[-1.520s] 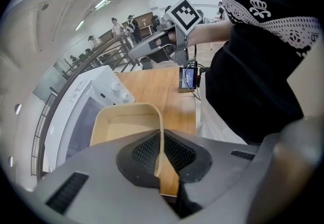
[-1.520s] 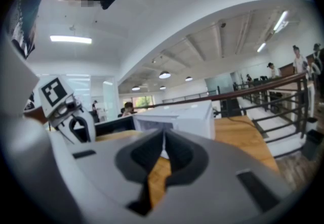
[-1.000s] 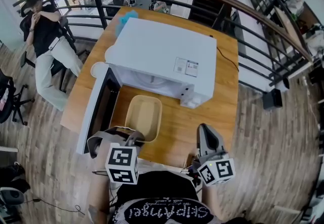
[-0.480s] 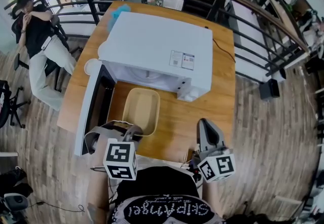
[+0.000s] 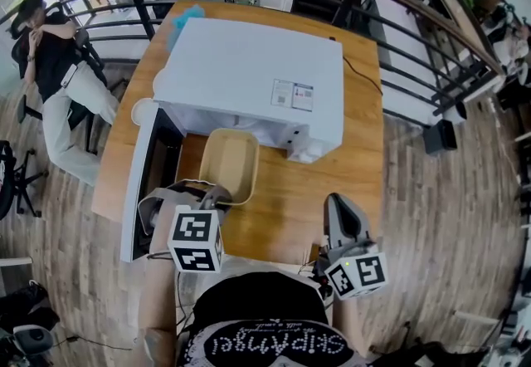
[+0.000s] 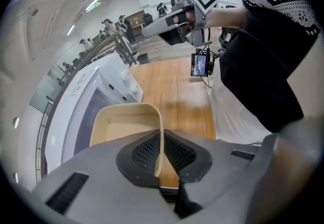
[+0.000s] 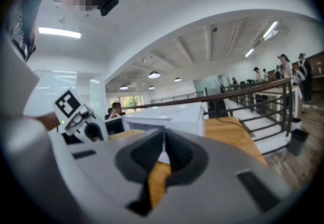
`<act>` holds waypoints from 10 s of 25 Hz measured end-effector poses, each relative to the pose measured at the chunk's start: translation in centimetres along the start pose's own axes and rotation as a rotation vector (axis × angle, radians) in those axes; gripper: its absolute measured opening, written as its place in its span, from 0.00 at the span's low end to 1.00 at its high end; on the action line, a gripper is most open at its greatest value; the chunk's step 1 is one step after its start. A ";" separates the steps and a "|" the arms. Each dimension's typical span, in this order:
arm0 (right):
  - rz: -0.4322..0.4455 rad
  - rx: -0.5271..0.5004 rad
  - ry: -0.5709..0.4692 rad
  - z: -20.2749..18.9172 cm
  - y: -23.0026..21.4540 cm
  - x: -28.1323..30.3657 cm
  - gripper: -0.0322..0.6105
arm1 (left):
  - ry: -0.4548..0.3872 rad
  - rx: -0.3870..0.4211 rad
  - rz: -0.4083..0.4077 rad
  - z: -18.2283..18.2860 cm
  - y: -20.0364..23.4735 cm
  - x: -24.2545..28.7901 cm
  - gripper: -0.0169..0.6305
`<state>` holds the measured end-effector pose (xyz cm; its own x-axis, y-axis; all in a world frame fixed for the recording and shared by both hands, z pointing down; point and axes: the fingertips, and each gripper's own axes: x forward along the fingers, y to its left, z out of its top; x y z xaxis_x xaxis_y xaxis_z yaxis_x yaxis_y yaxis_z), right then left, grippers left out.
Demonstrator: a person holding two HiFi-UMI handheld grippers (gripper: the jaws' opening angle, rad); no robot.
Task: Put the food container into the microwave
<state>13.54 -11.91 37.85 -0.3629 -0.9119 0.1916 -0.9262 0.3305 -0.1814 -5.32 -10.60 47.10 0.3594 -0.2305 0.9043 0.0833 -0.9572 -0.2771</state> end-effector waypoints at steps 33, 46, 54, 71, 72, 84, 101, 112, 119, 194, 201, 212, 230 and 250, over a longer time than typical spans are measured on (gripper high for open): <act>-0.102 0.040 0.014 -0.8 -0.6 -0.4 0.11 | -0.026 -0.020 0.058 -3.0 8.2 8.1 0.10; -0.138 0.037 0.038 -1.2 -0.7 0.2 0.11 | -0.020 -0.025 0.093 -4.3 11.7 10.4 0.10; -0.127 0.031 0.055 -1.6 0.0 1.0 0.11 | -0.026 -0.023 0.134 -4.9 13.5 11.4 0.10; -0.143 0.027 0.099 -2.5 0.0 1.6 0.11 | -0.007 -0.036 0.145 -5.8 16.1 14.0 0.10; -0.144 0.026 0.100 -2.5 0.0 1.6 0.11 | -0.007 -0.036 0.146 -5.9 16.2 14.1 0.10; -0.138 0.028 0.117 -2.9 0.6 2.4 0.11 | 0.007 -0.011 0.134 -6.2 16.9 15.5 0.10; -0.133 0.029 0.120 -3.0 0.7 2.4 0.11 | 0.001 -0.003 0.155 -5.8 17.1 15.5 0.26; -0.126 0.027 0.119 -3.0 0.6 2.6 0.11 | -0.022 -0.018 0.164 -5.4 17.1 15.1 0.25; -0.128 0.029 0.117 -3.1 0.6 2.6 0.11 | -0.022 -0.028 0.176 -5.8 17.0 14.7 0.24; -0.012 -0.079 -0.120 4.0 -2.2 -7.1 0.11 | -1.076 -0.926 0.988 3.5 1.8 -17.5 0.07; -0.030 -0.065 -0.118 3.7 -2.6 -8.7 0.11 | -1.133 -0.896 0.956 5.0 -0.8 -17.2 0.07; -0.057 -0.049 -0.091 3.3 -3.0 -11.0 0.11 | -1.156 -0.935 0.909 5.8 -2.5 -15.7 0.07; -0.043 -0.035 -0.057 1.8 -2.7 -10.2 0.11 | -1.142 -0.905 0.914 6.5 -2.2 -15.3 0.07; -0.015 -0.046 -0.074 2.3 -2.9 -9.1 0.11 | -1.123 -0.918 0.934 6.6 -1.4 -15.2 0.07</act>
<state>19.72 -5.16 34.37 -0.3419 -0.9317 0.1224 -0.9359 0.3258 -0.1341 -4.74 -4.62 31.62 0.4289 -0.8800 -0.2040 -0.8874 -0.4527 0.0874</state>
